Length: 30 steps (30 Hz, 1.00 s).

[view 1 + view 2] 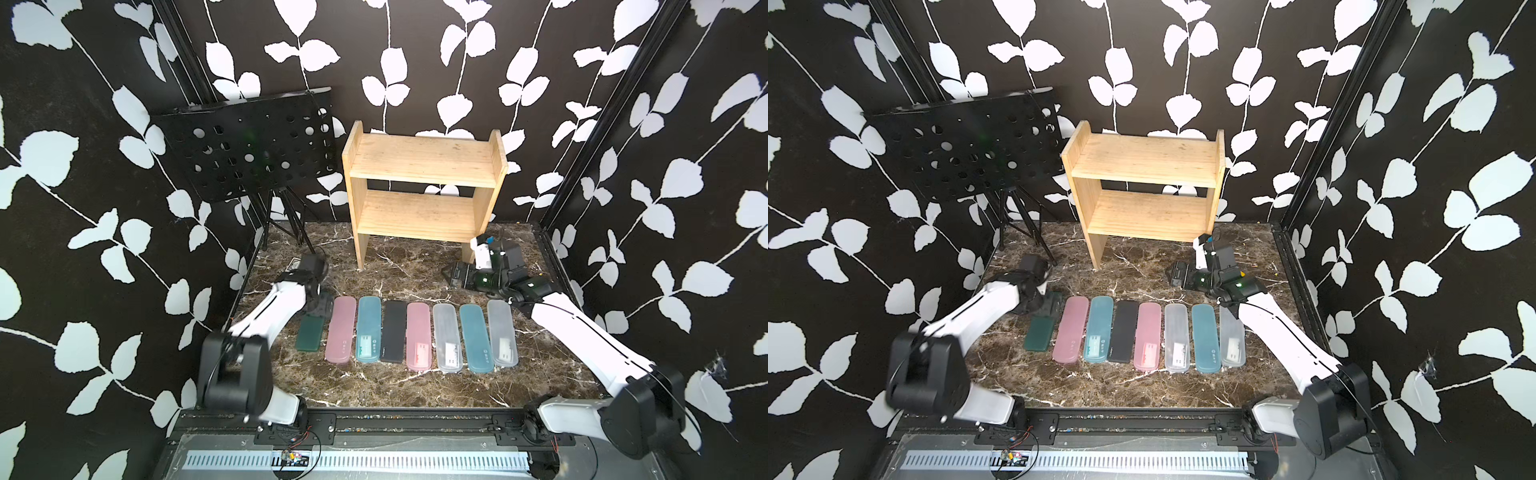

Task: Remove the pencil cases from the shelf
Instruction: Place the pencil case at the center of the board, then reset both arms

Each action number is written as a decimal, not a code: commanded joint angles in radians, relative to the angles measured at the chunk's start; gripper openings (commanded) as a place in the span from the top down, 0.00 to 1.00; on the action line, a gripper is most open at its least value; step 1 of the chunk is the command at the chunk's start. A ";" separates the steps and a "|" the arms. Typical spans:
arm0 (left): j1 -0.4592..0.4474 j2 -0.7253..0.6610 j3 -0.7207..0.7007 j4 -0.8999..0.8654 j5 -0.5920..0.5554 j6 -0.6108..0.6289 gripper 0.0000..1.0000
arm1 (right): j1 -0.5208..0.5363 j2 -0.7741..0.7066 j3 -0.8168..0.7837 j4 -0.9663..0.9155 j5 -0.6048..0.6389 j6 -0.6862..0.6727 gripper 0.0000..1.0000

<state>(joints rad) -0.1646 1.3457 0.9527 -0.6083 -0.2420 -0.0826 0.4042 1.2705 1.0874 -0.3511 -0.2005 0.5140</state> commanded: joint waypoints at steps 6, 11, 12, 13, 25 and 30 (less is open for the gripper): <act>0.010 -0.157 -0.273 0.644 -0.162 0.142 0.01 | -0.064 -0.017 -0.015 -0.007 0.498 -0.290 0.01; 0.030 -0.066 -0.389 0.914 -0.180 0.174 0.01 | -0.130 0.003 -0.294 0.363 0.600 -0.414 0.01; 0.038 -0.054 -0.416 0.974 -0.168 0.179 0.02 | -0.142 0.014 -0.334 0.422 0.605 -0.425 0.01; 0.045 -0.043 -0.448 1.041 -0.150 0.187 0.01 | -0.158 0.031 -0.367 0.482 0.598 -0.424 0.01; 0.143 0.040 -0.521 1.265 0.054 0.138 0.01 | -0.258 0.190 -0.387 0.746 0.475 -0.500 0.01; 0.143 0.170 -0.621 1.592 0.107 0.125 0.01 | -0.264 0.185 -0.383 0.728 0.430 -0.507 0.01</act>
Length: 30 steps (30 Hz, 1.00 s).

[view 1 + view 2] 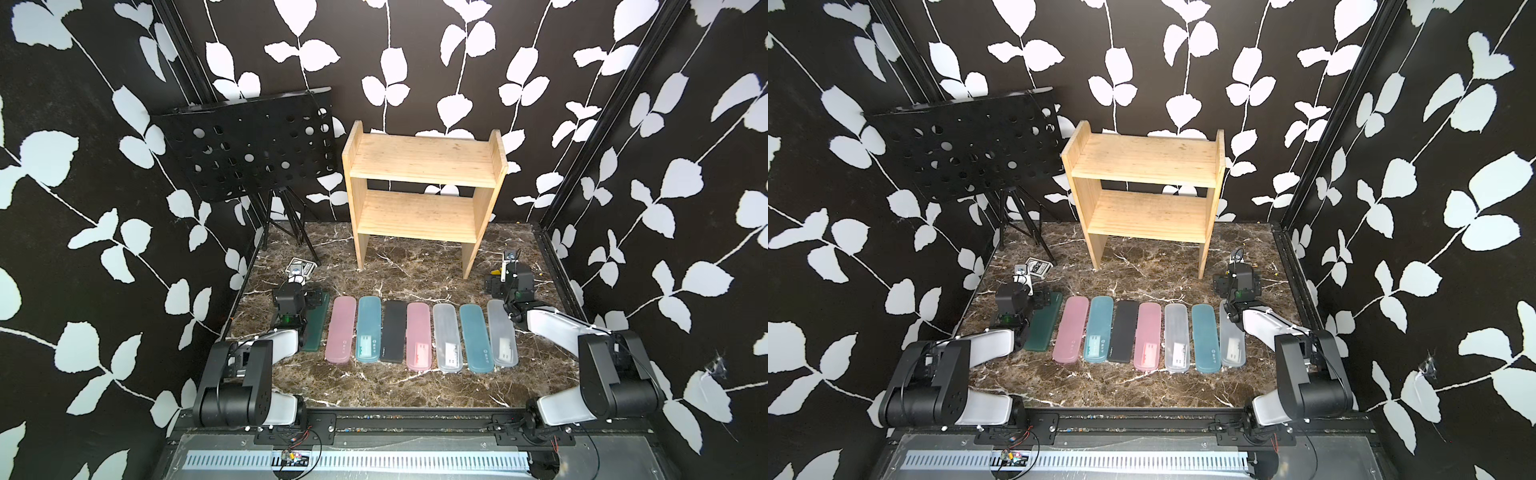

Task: Remove the pencil cases from the shelf
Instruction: Reset both arms

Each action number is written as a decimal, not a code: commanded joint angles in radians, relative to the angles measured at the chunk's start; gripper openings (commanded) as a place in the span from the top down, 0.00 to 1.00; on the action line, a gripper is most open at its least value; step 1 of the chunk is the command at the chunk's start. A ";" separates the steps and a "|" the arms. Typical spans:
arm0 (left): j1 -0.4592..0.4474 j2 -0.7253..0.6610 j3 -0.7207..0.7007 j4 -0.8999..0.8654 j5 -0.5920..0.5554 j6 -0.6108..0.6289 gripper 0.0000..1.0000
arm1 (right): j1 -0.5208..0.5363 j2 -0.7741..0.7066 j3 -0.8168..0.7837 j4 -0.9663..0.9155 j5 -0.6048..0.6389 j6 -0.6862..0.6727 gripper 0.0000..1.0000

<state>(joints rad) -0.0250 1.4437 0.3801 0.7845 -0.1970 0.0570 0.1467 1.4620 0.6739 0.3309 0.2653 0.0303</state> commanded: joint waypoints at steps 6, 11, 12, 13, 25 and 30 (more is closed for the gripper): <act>0.004 0.123 -0.017 0.204 0.103 0.011 0.01 | -0.019 -0.043 0.007 0.017 -0.063 -0.048 0.01; 0.002 0.112 -0.006 0.164 0.106 0.010 0.01 | -0.038 -0.075 -0.039 0.062 -0.089 -0.072 0.00; 0.002 0.098 0.001 0.126 0.107 0.007 0.01 | -0.041 -0.070 -0.039 0.046 -0.090 -0.097 0.01; 0.001 0.105 0.005 0.130 0.107 0.012 0.01 | -0.043 -0.062 -0.054 0.054 -0.084 -0.105 0.01; -0.006 0.103 0.008 0.124 0.100 0.016 0.01 | -0.095 0.067 -0.291 0.552 -0.173 -0.073 0.01; -0.006 0.103 0.007 0.124 0.098 0.017 0.01 | -0.095 0.065 -0.293 0.554 -0.156 -0.066 0.01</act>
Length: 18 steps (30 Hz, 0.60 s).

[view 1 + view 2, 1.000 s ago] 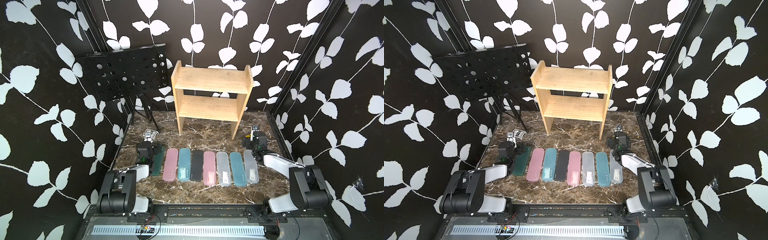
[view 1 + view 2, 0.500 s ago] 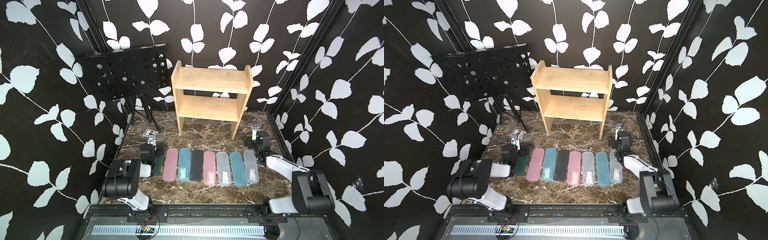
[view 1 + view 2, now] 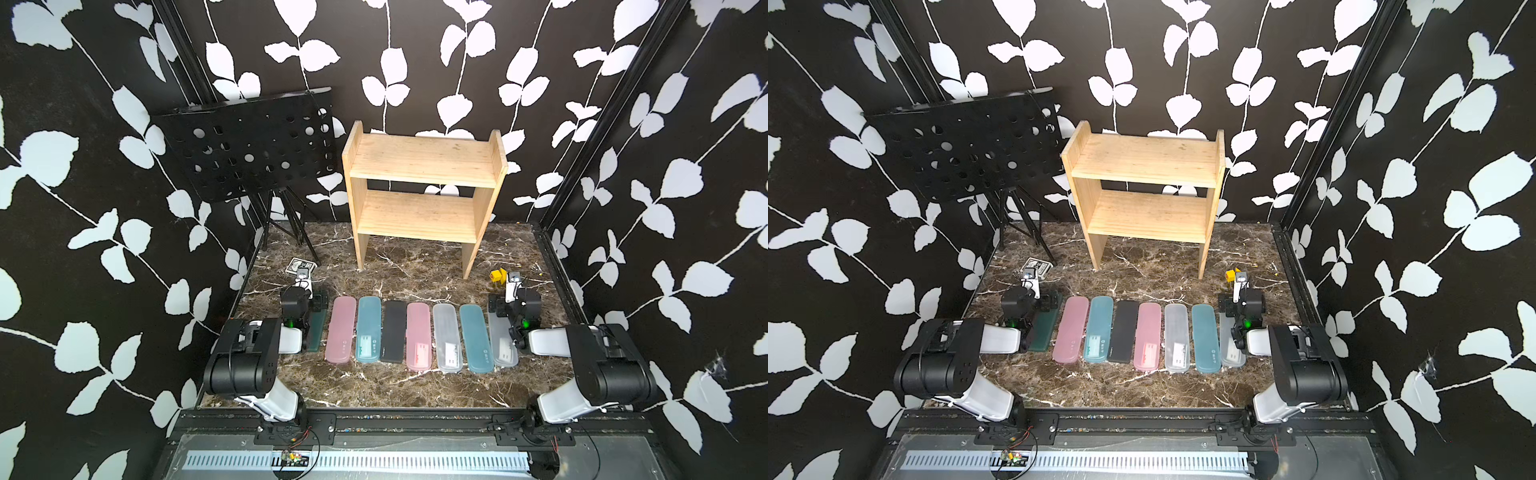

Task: Remove the pencil cases from the shelf
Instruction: Reset both arms

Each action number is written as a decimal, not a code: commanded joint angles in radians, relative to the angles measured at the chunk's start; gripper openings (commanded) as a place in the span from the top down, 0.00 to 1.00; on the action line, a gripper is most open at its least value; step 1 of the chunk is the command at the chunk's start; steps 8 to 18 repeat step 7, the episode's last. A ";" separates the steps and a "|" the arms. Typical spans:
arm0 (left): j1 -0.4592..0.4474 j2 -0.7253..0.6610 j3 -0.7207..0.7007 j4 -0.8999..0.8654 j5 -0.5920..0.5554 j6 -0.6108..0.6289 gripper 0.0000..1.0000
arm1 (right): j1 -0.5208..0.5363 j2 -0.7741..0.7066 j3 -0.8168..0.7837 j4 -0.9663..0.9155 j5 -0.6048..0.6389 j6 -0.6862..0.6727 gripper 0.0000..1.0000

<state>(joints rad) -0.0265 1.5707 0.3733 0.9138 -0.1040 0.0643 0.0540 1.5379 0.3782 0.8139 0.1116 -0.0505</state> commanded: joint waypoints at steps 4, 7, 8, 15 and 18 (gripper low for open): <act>-0.006 -0.022 0.020 -0.016 0.006 0.012 0.01 | -0.003 -0.017 0.007 0.049 0.002 0.020 0.01; -0.009 -0.023 0.019 -0.013 0.003 0.015 0.01 | -0.003 -0.015 0.012 0.044 0.003 0.021 0.01; -0.009 -0.023 0.019 -0.013 0.003 0.015 0.01 | -0.003 -0.015 0.012 0.044 0.003 0.021 0.01; -0.009 -0.023 0.019 -0.013 0.003 0.015 0.01 | -0.003 -0.015 0.012 0.044 0.003 0.021 0.01; -0.009 -0.023 0.019 -0.013 0.003 0.015 0.01 | -0.003 -0.015 0.012 0.044 0.003 0.021 0.01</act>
